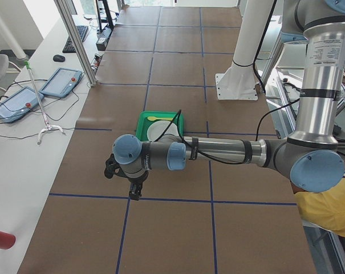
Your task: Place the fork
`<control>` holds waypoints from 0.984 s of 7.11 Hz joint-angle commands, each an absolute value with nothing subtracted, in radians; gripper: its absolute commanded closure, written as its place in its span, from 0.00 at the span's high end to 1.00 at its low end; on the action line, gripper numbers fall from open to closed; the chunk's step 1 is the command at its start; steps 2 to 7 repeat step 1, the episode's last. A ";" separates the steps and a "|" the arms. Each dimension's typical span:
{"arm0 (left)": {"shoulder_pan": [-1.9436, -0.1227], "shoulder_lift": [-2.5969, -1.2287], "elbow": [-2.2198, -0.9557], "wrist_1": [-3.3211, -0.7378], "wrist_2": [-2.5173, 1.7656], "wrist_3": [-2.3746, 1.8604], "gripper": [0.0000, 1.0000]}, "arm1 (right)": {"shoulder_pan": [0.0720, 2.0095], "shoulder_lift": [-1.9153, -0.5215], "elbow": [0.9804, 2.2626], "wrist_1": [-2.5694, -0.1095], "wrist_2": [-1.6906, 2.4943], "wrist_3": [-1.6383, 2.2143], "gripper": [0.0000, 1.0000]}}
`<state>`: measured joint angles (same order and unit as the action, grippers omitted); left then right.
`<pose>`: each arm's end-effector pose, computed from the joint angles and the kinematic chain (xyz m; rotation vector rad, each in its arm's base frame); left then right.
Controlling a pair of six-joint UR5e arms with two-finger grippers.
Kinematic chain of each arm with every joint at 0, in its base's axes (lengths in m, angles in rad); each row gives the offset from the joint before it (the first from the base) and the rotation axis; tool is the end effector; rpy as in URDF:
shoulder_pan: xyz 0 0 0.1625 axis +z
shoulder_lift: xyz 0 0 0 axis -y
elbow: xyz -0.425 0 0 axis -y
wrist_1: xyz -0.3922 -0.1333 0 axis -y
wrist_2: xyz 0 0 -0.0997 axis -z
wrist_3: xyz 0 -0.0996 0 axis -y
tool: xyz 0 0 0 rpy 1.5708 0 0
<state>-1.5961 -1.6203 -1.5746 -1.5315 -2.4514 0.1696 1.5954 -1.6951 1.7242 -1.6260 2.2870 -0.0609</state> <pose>-0.0695 -0.5117 0.6281 0.0988 0.8759 0.1410 0.0786 -0.4352 0.6505 0.0057 -0.7166 -0.0254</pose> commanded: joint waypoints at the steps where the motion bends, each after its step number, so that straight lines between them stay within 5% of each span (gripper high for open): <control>1: -1.597 -1.621 -1.588 -1.531 -2.450 0.169 1.00 | 1.595 -1.695 1.724 -1.626 2.286 -0.061 1.00; 7: -1.597 -1.621 -1.588 -1.531 -2.450 0.169 1.00 | 1.595 -1.695 1.724 -1.626 2.286 -0.061 1.00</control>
